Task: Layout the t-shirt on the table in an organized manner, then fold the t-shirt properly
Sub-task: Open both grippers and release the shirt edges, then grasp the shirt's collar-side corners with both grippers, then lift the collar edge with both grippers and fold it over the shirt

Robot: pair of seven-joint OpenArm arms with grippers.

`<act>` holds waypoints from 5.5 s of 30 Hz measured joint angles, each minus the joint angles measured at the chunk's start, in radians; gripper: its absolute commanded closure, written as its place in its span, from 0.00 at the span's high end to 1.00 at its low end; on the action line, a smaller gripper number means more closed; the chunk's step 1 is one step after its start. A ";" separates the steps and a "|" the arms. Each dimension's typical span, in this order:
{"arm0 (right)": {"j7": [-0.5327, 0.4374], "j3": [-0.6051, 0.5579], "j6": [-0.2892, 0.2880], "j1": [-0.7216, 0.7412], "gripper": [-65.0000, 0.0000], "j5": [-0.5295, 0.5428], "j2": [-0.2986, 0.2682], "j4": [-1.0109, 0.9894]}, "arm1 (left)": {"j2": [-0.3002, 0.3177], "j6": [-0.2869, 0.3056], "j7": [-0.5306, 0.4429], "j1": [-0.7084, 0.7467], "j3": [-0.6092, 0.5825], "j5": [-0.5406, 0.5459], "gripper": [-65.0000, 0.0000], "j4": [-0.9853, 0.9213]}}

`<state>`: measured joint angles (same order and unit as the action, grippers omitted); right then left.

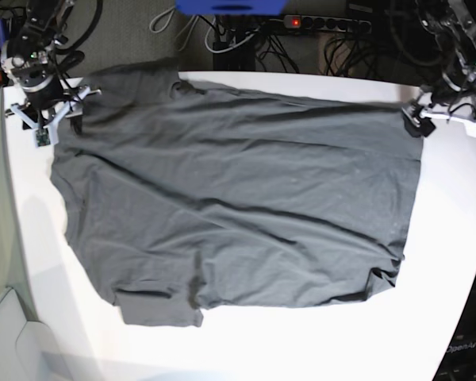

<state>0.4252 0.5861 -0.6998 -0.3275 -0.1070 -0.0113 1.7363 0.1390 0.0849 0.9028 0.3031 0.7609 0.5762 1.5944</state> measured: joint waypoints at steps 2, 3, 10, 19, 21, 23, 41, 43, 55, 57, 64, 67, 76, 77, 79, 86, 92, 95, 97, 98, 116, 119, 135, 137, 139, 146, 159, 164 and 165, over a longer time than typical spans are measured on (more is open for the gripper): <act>0.008 0.000 0.000 -0.011 0.48 -0.002 0.000 0.000 | 0.008 0.001 -0.040 -0.005 -0.027 0.001 1.00 -0.023; 0.009 0.002 0.000 -0.015 0.48 -0.002 0.000 0.000 | 0.010 0.001 -0.057 -0.005 -0.040 -0.003 1.00 -0.029; 0.005 0.019 -0.002 -0.013 0.48 -0.002 -0.010 0.000 | 0.011 0.009 -0.100 -0.005 -0.064 0.002 0.97 -0.046; 0.008 0.070 -0.002 -0.009 0.48 0.000 -0.011 0.000 | 0.007 0.001 -0.066 -0.005 -0.066 0.006 0.00 -0.057; 0.027 0.070 -0.002 -0.011 0.48 0.003 -0.008 0.000 | 0.006 0.001 -0.055 -0.014 -0.066 0.005 0.00 -0.058; 0.091 0.066 -0.002 -0.011 0.48 0.004 -0.008 0.000 | 0.006 0.000 -0.047 -0.027 -0.064 -0.002 0.01 -0.060; 0.280 0.072 -0.002 0.022 0.48 0.003 0.014 0.002 | 0.005 -0.003 -0.040 -0.068 -0.067 -0.002 0.00 -0.054; 0.281 0.072 -0.002 0.022 0.50 0.004 0.014 0.002 | 0.005 -0.003 -0.040 -0.067 -0.067 -0.003 0.00 -0.054; 0.285 0.066 -0.002 0.017 0.67 0.009 0.086 0.082 | 0.021 -0.005 -0.039 -0.087 -0.070 -0.006 0.00 -0.054; 0.285 0.066 -0.002 0.023 0.67 0.008 0.093 0.087 | 0.022 -0.003 -0.040 -0.089 -0.070 -0.006 0.00 -0.054; 0.285 0.066 -0.002 0.025 0.67 0.003 0.097 0.084 | 0.022 -0.003 -0.039 -0.091 -0.070 -0.006 0.00 -0.055; 0.283 0.066 -0.002 0.029 0.66 0.006 0.097 0.074 | 0.022 -0.003 -0.040 -0.091 -0.070 -0.006 0.00 -0.055; 0.286 0.066 -0.002 0.047 0.66 0.007 0.098 0.020 | 0.022 -0.003 -0.039 -0.088 -0.070 -0.006 0.00 -0.055; 0.285 0.066 -0.002 0.047 0.65 0.007 0.098 0.020 | 0.022 -0.003 -0.039 -0.087 -0.070 -0.006 0.00 -0.055; 0.285 0.066 -0.002 0.047 0.58 0.007 0.100 0.020 | 0.022 -0.003 -0.040 -0.087 -0.070 -0.006 0.00 -0.055; 0.285 0.065 -0.002 0.047 0.15 0.008 0.103 0.019 | 0.022 -0.003 -0.039 -0.087 -0.070 -0.006 0.00 -0.055; 0.285 0.065 -0.002 0.047 0.00 0.007 0.119 0.018 | 0.022 -0.003 -0.039 -0.087 -0.070 -0.006 0.00 -0.055; 0.285 0.065 -0.002 0.047 0.00 0.007 0.119 0.018 | 0.022 -0.003 -0.039 -0.087 -0.070 -0.006 0.00 -0.055; 0.286 0.065 -0.002 0.047 0.04 0.007 0.113 0.018 | 0.022 -0.003 -0.039 -0.087 -0.070 -0.006 0.00 -0.055; 0.285 0.065 -0.002 0.047 0.08 0.007 0.110 0.018 | 0.022 -0.003 -0.039 -0.087 -0.070 -0.006 0.00 -0.055; 0.282 0.074 -0.002 0.041 0.57 0.004 0.114 0.019 | 0.022 -0.003 -0.039 -0.087 -0.070 -0.006 0.00 -0.055; 0.301 0.074 -0.002 0.042 0.57 0.011 0.113 0.020 | 0.022 -0.003 -0.039 -0.087 -0.070 -0.006 0.00 -0.055; 0.317 0.101 0.002 0.094 0.57 0.058 0.106 -0.054 | 0.024 -0.003 -0.039 -0.085 -0.069 -0.006 0.00 -0.055; 0.307 0.106 0.005 0.094 0.57 0.064 0.109 -0.058 | 0.024 -0.003 -0.040 -0.085 -0.069 -0.006 0.00 -0.054; 0.307 0.108 0.005 0.094 0.57 0.063 0.115 -0.058 | 0.025 -0.004 -0.039 -0.084 -0.068 -0.006 0.00 -0.054; 0.295 0.110 0.009 0.094 0.51 0.060 0.136 -0.058 | 0.035 -0.003 -0.039 -0.084 -0.068 -0.006 0.00 -0.053; 0.362 0.106 0.005 0.085 0.00 0.032 0.162 0.014 | 0.034 -0.005 -0.036 -0.077 -0.068 0.001 0.00 -0.008; 0.384 0.106 -0.001 0.072 0.00 0.060 0.162 0.127 | 0.029 -0.003 -0.035 -0.060 -0.065 0.010 0.00 0.068; 0.382 0.104 -0.001 0.079 0.00 0.063 0.161 0.144 | 0.029 -0.003 -0.034 -0.059 -0.065 0.010 0.00 0.076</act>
<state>0.8074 0.6899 -0.7010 -0.2481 -0.0444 0.1497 1.8805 0.1680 0.0818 0.8684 0.2443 0.6956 0.5858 1.6703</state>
